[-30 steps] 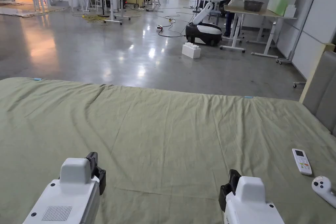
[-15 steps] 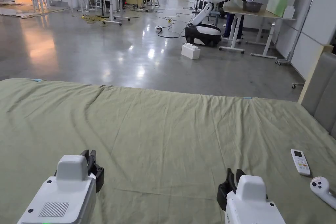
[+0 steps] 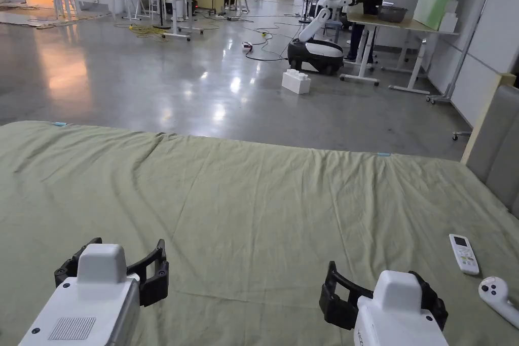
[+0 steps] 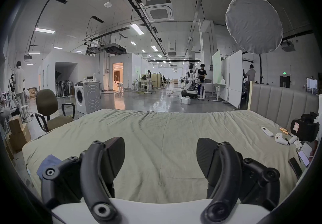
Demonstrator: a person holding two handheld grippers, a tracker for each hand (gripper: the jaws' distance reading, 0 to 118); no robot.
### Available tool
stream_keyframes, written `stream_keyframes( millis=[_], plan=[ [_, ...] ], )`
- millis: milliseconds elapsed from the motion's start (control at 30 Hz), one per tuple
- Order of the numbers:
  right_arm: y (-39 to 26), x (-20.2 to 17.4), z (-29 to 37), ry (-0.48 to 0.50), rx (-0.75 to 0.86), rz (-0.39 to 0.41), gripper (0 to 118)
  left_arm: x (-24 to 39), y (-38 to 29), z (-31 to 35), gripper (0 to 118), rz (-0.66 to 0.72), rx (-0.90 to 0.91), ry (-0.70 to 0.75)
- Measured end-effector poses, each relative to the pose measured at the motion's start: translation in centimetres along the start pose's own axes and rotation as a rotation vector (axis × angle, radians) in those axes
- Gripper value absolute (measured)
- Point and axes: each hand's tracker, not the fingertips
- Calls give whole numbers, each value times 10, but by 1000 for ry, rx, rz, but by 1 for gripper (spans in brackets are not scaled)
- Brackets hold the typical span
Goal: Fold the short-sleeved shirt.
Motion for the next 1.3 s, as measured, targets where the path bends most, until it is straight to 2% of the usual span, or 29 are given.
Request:
stream_keyframes(
  millis=[167,333,433,500,700,767,833,1167,1300],
  plan=[
    [3,-1,2,21,30,3,118,-2,5,2,96,29,7,-31],
    [10,-2,-1,48,27,-4,118,-1,10,1,99,33,15,-34],
    [10,0,-4,88,13,-68,118,-1,14,1,101,47,29,-44],
    [11,-1,-6,80,-4,-79,118,-3,16,-2,101,63,35,-61],
    [20,-9,-11,66,-6,-40,118,1,16,-9,102,38,26,-36],
    [25,-9,-11,82,0,-64,118,1,17,-10,102,43,16,-48],
    [27,-9,-14,85,-46,-125,118,1,18,-11,102,47,10,-50],
    [42,-8,-24,31,-115,-188,118,7,21,-11,102,-34,24,-88],
    [46,-7,-26,8,-155,-196,118,9,24,-14,102,0,31,-90]
  ],
)
